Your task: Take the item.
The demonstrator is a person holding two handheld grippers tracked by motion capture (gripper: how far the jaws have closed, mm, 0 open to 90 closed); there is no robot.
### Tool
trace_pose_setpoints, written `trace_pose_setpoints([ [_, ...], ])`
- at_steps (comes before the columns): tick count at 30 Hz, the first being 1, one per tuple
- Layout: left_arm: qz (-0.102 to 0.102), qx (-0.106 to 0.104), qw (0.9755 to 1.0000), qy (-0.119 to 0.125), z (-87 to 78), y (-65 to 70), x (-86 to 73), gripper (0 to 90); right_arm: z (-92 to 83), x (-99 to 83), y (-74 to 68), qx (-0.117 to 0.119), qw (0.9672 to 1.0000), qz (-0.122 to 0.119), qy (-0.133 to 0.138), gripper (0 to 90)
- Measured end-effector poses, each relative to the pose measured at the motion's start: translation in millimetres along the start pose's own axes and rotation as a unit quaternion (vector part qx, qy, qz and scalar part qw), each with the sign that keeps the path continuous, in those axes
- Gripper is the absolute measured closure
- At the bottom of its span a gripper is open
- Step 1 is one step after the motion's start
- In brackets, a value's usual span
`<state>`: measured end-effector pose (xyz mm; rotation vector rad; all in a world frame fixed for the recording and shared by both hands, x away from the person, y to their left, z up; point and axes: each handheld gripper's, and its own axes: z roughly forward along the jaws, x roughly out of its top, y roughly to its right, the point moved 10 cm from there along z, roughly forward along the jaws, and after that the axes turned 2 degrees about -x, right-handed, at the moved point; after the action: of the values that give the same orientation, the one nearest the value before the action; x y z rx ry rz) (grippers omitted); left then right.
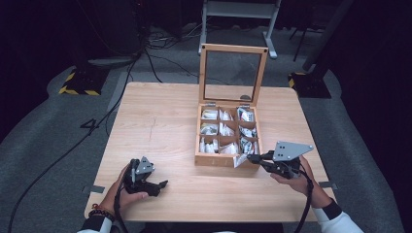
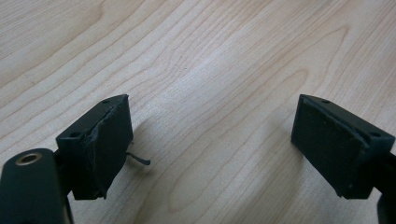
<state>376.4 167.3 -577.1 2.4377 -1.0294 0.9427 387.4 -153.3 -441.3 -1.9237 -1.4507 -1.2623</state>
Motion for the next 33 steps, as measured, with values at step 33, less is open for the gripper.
trace_pose_setpoints([
  [33, 0.002, 0.000, 1.0000, 0.000, 0.1, -0.3, 0.1, 13.0, 58.2, -47.6, -53.2, 0.081, 0.9926, -0.027, -0.086, 90.0],
])
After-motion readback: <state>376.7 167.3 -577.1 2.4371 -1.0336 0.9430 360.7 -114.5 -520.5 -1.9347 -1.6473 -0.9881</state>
